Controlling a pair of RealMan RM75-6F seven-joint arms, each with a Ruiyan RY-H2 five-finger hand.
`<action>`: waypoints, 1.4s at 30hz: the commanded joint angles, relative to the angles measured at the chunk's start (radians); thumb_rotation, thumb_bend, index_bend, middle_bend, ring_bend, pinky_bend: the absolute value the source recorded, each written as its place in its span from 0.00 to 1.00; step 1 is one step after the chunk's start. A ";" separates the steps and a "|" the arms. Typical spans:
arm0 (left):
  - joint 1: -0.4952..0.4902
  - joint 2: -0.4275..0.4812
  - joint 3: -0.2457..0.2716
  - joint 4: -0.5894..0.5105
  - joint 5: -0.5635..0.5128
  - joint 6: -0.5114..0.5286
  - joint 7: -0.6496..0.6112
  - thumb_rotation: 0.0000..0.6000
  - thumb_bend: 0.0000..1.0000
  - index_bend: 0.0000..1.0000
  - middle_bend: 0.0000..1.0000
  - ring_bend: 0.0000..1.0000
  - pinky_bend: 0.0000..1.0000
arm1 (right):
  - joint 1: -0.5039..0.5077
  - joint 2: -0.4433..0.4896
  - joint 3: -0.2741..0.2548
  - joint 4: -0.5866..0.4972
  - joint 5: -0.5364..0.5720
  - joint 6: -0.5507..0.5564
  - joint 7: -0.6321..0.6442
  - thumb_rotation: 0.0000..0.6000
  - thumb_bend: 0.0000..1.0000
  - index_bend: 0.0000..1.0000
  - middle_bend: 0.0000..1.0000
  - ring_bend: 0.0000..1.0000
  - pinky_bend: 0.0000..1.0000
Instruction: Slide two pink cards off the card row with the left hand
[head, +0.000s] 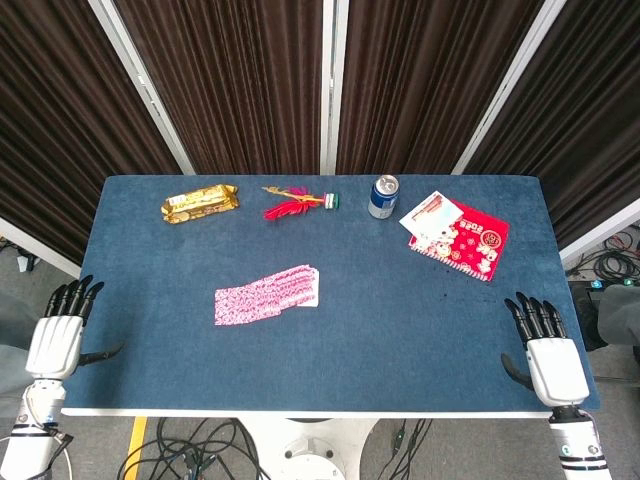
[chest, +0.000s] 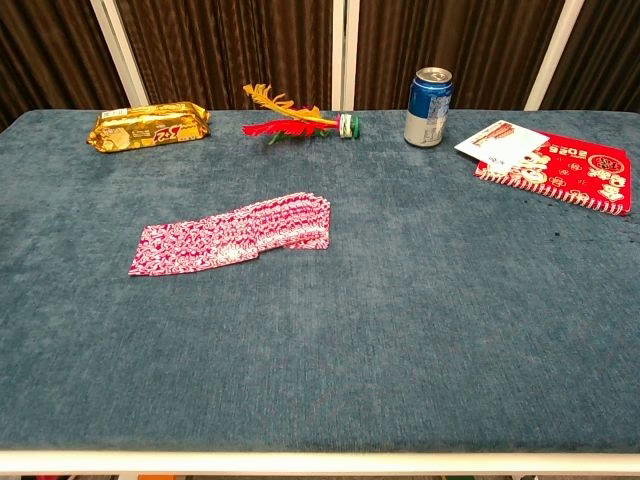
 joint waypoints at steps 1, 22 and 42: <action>0.000 0.000 0.001 -0.001 0.001 0.000 -0.001 0.81 0.10 0.08 0.01 0.00 0.05 | 0.001 0.000 0.000 0.001 0.000 -0.001 0.001 1.00 0.20 0.00 0.00 0.00 0.00; -0.117 -0.009 0.083 -0.047 0.150 -0.155 0.116 1.00 0.49 0.08 0.89 0.87 0.94 | 0.016 0.018 0.027 -0.030 0.013 0.000 -0.008 1.00 0.20 0.00 0.00 0.00 0.00; -0.321 -0.152 0.044 0.001 -0.012 -0.513 0.296 1.00 0.60 0.10 0.86 0.87 0.92 | 0.038 0.028 0.044 -0.045 0.054 -0.038 -0.016 1.00 0.20 0.00 0.00 0.00 0.00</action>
